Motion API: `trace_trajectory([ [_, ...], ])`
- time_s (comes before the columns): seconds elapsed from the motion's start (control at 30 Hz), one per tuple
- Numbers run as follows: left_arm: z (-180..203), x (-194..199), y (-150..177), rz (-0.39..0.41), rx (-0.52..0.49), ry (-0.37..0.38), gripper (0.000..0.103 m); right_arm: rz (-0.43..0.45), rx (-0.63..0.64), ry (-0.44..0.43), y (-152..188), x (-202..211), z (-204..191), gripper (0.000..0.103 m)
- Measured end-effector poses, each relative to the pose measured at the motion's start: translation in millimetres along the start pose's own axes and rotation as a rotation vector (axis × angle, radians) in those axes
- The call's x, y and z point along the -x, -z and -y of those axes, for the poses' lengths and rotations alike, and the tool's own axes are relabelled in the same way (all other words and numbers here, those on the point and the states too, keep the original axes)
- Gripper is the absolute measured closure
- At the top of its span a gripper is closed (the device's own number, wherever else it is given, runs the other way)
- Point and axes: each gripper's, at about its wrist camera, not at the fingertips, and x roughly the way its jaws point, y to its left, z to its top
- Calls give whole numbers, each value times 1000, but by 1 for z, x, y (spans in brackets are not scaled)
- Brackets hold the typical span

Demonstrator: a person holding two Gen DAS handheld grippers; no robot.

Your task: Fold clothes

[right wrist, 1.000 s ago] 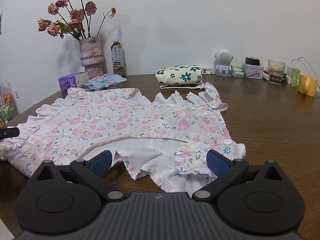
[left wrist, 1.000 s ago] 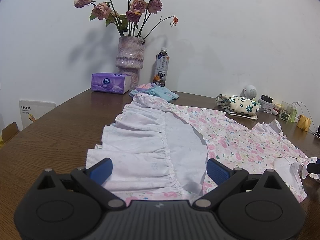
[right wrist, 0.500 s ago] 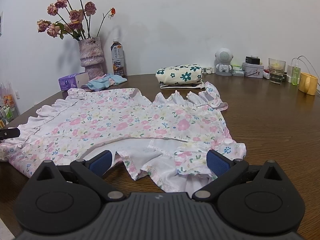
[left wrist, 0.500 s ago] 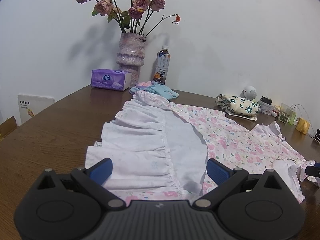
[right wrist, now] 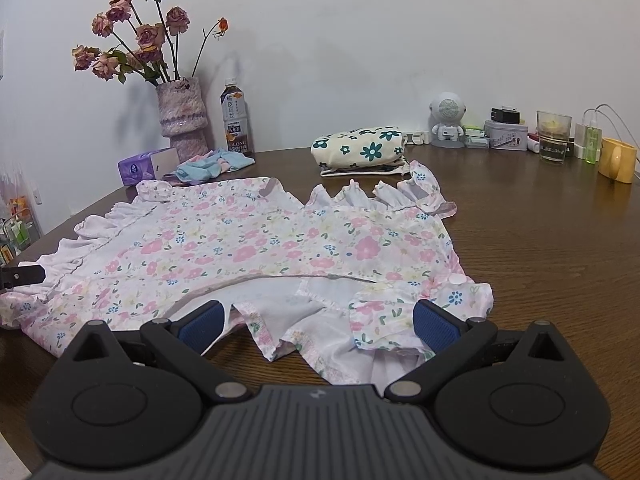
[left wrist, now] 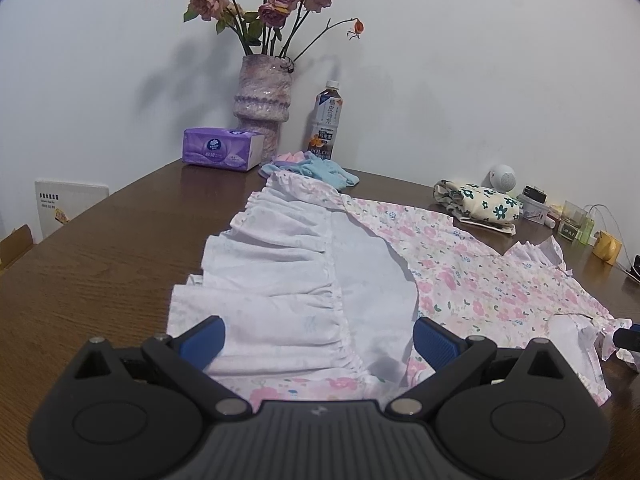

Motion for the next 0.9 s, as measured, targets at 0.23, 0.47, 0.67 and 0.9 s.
trace_trajectory([
  [0.23, 0, 1, 1, 8, 3, -4, 2, -3, 3, 3, 0, 0, 0, 1],
  [0.47, 0, 3, 1, 19, -4, -7, 2, 4, 5, 8, 0, 1, -1, 1],
  [0.67, 0, 4, 1, 31, -6, -8, 2, 0, 24, 10, 0, 1, -3, 1],
  [0.9, 0, 6, 2, 47, -7, -17, 2, 13, 12, 9, 1, 3, -1, 1],
])
